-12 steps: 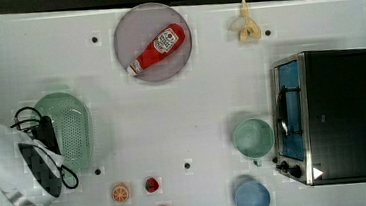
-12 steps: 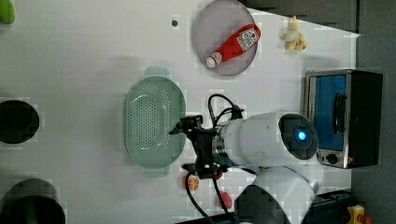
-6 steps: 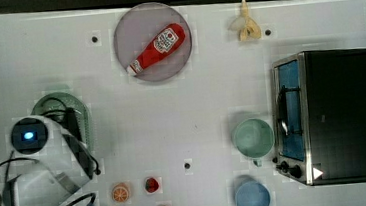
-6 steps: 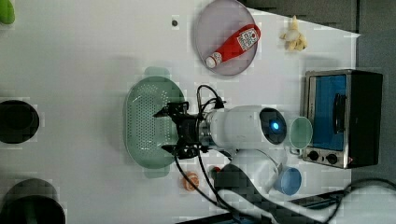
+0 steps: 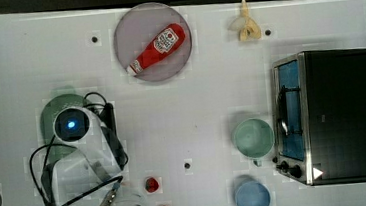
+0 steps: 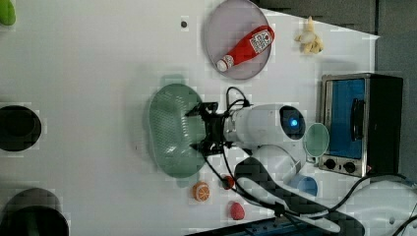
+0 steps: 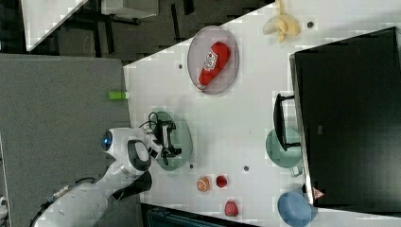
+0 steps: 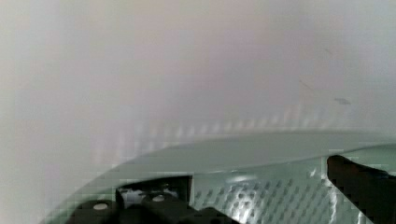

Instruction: Drag strainer left to right.

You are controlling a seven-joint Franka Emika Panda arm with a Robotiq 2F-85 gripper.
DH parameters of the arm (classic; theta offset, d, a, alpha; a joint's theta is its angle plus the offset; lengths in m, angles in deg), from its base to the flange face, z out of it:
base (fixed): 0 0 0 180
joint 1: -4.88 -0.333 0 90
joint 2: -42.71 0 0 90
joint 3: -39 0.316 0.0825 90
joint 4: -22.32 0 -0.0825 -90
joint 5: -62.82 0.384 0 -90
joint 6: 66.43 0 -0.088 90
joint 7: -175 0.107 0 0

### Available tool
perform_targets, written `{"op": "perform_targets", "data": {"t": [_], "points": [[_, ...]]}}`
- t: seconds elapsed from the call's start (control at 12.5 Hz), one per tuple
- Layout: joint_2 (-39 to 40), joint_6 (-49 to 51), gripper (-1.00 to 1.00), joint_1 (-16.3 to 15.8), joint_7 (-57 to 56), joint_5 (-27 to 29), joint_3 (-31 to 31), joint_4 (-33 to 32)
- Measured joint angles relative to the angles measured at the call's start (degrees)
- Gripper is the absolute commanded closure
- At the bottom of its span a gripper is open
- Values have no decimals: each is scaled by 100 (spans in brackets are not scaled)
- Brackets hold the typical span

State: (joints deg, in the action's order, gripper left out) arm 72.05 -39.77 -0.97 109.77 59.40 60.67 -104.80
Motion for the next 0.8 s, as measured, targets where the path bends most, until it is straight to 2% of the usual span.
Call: {"op": "perform_targets", "data": {"t": [0.16,0.48,0.8], "points": [[8,-22,-100,23,34,10,-41,22],[-62,-95,-100,-162,45,87,-302,-22],[-166,-78,-100,-34,0,20,-414,-414]]}}
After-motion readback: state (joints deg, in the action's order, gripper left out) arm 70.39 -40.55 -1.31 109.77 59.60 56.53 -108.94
